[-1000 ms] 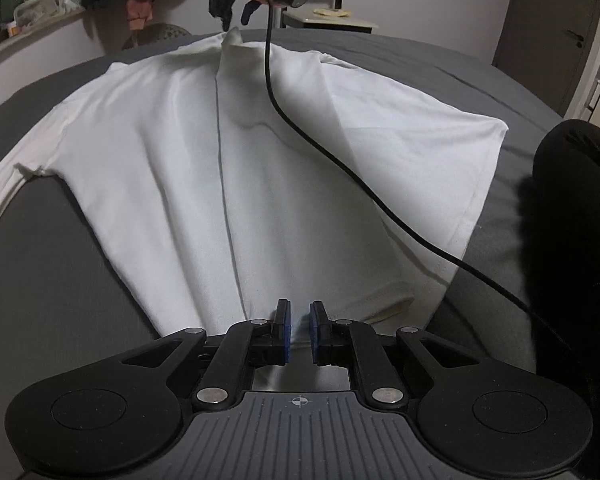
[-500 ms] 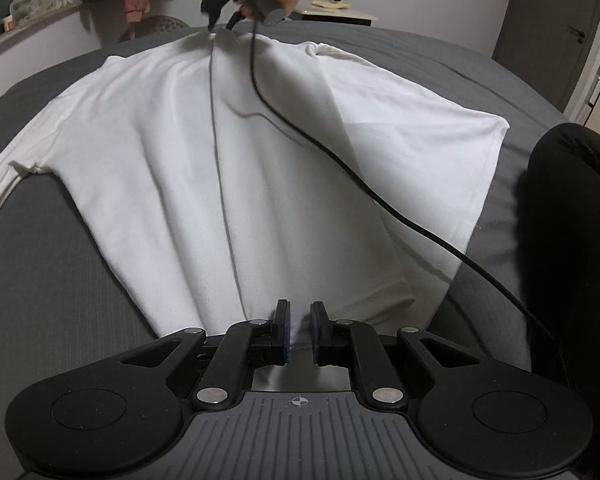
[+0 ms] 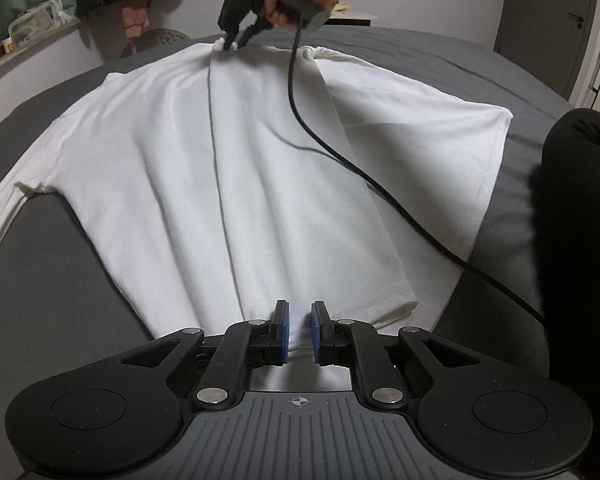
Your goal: Fold clothes
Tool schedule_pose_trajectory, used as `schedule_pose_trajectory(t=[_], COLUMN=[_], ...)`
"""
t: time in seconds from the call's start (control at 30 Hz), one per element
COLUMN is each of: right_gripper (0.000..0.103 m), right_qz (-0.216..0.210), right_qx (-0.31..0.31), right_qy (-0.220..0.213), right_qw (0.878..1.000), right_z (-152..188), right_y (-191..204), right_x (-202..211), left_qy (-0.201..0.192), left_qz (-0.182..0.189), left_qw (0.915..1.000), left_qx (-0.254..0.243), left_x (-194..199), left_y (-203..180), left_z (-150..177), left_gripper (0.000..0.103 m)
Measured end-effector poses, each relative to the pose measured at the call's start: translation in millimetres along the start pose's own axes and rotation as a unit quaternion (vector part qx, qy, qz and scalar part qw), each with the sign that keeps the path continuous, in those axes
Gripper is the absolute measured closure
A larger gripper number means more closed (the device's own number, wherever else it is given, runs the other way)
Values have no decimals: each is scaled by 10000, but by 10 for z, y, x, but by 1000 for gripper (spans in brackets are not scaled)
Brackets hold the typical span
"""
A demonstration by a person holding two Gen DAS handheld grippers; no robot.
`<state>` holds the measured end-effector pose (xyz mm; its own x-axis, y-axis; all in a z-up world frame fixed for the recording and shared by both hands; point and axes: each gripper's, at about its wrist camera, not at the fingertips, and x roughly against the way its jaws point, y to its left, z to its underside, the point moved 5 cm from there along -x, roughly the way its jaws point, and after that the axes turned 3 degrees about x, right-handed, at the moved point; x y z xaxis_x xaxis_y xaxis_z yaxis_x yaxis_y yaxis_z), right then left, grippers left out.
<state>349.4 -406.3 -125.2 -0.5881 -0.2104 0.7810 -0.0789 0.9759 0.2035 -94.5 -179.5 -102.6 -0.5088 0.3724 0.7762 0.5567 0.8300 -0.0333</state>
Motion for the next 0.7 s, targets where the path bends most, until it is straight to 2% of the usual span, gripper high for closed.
schedule_pose_trajectory(t=[0.07,0.1,0.13,0.2,0.23,0.3,0.37,0.47,0.53,0.6,0.67,0.7], right_gripper=[80,79,79,73,71,67,64,58,54,52,49,48], right_qz=[142,177,31,-438,-828,-1620,-2422,-3355,-3827,-4062,-4045,-3997], right_qx=[-423,-569,-676,-863,-928,-959,-944,-1121,-1479,-1649,-1469,-1254], right_qy=[-175,-249,-312,-466,-557,-678,-748,-608,-556,-463,-361,-217], right_qw=[9988,9979,9972,9942,9907,9798,9627,9334,9102,8976,9019,9078], right_z=[9,-2,3,27,70,300,610,1229,1627,1995,2226,2301], right_y=[-13,30,98,271,386,635,882,1233,1380,1537,1706,1809], right_x=[13,54,117,260,387,643,916,1203,1285,1359,1423,1440], left_qy=[-33,-54,-97,-204,-288,-513,-776,-1152,-1383,-1608,-1863,-1966], left_qz=[12,35,59,64,9,-134,-358,-879,-1158,-1432,-1620,-1682], left_qw=[10000,9999,9998,9985,9966,9897,9785,9542,9322,9061,8791,8665], left_qx=[62,99,163,498,766,1330,1875,2617,3137,3643,4077,4269], left_x=[13,25,49,100,145,263,403,649,815,984,1138,1196], left_y=[30,53,88,178,264,463,678,1004,1195,1385,1561,1660], left_z=[5,-2,-11,-35,-45,-51,-23,118,243,373,492,545], left_gripper=[82,75,68,21,13,9,9,9,9,9,9,9])
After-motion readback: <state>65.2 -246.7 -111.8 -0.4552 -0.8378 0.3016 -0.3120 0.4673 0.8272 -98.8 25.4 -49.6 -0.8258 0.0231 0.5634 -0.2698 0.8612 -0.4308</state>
